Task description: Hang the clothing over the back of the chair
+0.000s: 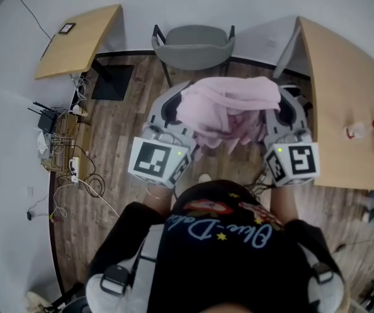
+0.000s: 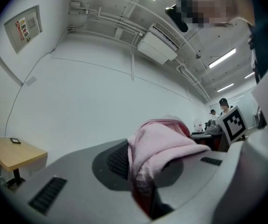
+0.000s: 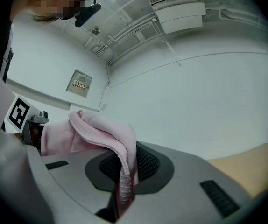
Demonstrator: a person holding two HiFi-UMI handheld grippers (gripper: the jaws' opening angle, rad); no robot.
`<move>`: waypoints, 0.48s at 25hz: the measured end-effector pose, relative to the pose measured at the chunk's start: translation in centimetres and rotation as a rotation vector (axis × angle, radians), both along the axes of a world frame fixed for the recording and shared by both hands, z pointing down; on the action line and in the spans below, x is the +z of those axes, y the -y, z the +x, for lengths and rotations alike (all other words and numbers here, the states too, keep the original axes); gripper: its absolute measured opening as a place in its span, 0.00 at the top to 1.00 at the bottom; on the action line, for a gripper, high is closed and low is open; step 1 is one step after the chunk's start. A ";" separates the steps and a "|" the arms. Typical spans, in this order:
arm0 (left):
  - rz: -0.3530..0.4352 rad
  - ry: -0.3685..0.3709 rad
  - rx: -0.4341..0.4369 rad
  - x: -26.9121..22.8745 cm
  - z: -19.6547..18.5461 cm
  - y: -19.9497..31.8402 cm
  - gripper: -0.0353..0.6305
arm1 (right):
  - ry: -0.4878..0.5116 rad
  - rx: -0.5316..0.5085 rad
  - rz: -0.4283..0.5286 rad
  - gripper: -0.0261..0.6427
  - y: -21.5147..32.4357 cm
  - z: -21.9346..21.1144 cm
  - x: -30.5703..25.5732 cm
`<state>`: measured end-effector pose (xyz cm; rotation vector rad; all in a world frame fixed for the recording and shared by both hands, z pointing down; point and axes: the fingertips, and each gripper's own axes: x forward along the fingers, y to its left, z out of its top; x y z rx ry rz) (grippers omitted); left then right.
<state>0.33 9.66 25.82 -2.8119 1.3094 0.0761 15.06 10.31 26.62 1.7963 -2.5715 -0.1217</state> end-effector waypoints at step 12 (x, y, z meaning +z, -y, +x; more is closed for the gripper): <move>-0.015 -0.005 0.033 1.2 -2.0 2.9 0.88 | -0.003 0.039 -0.027 0.93 2.3 -2.1 1.2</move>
